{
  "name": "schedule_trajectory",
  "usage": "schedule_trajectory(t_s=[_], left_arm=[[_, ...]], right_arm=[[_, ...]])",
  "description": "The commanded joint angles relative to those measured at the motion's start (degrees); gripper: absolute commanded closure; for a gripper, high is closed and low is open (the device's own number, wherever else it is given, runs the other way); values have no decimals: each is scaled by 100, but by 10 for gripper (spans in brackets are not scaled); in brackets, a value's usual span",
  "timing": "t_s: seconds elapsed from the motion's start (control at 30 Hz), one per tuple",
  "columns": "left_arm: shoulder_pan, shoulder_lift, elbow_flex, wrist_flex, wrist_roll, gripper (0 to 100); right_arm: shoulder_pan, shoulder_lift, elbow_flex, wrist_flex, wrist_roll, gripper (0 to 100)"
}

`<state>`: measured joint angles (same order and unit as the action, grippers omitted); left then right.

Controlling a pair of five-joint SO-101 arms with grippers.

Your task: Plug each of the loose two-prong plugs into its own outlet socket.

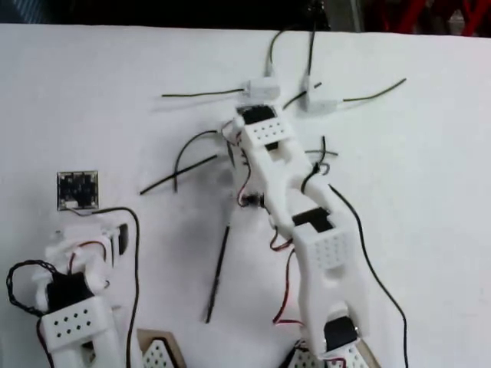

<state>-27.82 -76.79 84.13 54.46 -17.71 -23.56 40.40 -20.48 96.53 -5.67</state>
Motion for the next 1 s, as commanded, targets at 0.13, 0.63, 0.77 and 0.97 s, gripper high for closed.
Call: schedule_trajectory(t_s=[0.13,0.63,0.77,0.97], left_arm=[[-57,-92,-26,-114,18,726],[-57,-92,-26,-123,18,726],[-57,-92,-26,-123,18,726],[-57,-92,-26,-114,18,726]], right_arm=[[277,-690,62,198,633,981],[22,-2967,1213,-154,167,977],[22,-2695,1204,-497,-1152,957],[-92,-2264,1213,-541,-2374,792]])
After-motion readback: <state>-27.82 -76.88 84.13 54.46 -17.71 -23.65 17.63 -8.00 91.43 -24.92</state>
